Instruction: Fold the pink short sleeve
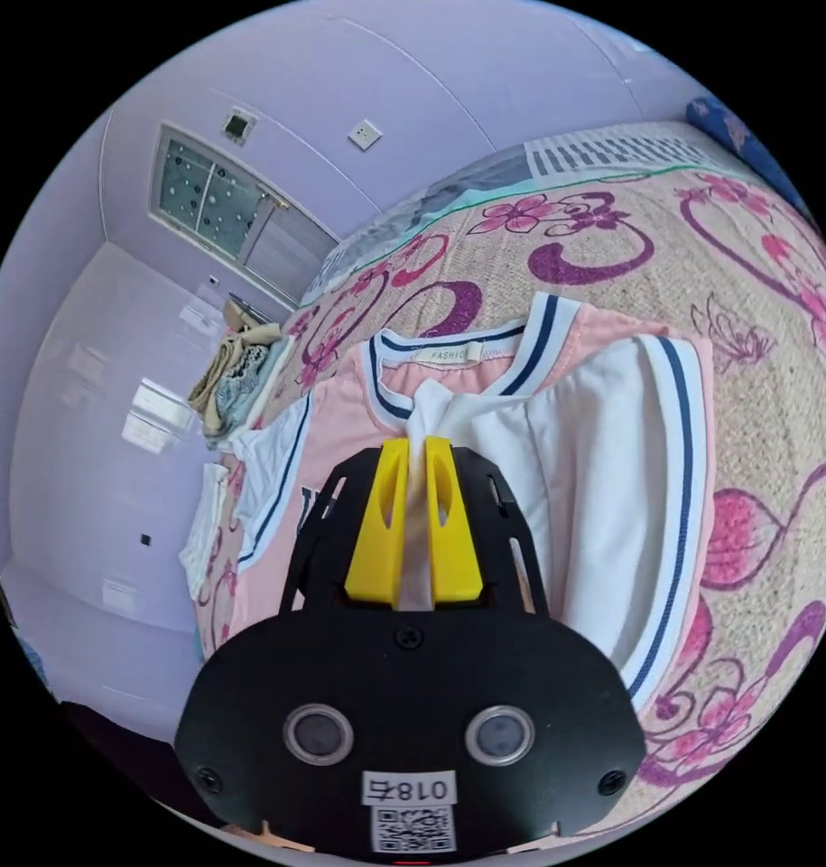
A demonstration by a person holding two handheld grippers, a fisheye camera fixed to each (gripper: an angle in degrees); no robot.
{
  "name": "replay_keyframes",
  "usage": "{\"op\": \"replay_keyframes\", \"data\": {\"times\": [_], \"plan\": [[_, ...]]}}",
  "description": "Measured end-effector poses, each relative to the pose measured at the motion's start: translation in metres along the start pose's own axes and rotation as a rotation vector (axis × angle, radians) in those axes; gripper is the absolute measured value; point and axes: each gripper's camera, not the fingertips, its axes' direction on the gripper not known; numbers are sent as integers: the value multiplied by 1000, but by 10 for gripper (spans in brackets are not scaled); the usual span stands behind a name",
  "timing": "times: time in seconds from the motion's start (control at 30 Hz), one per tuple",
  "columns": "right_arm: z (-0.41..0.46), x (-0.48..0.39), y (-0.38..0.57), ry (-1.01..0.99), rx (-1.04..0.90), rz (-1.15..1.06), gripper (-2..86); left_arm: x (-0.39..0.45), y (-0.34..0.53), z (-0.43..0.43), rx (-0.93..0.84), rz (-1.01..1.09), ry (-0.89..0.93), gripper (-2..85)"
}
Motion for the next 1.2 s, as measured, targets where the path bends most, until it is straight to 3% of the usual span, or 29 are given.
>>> {"op": "replay_keyframes", "data": {"times": [0.13,0.33,0.63,0.93,1.2], "plan": [[-20,39,-8,-206,68,116,21,-1,-4,11,3,-2,12,-10],[-45,62,-27,-325,105,135,17,0,-10,28,4,1,22,-10],[-83,70,-40,-446,230,170,12,13,-16,50,2,12,22,-10],[-102,77,-41,-434,324,298,5,24,-20,66,2,16,35,-10],[-135,55,-29,-522,495,204,5,36,-22,79,2,25,41,-10]]}}
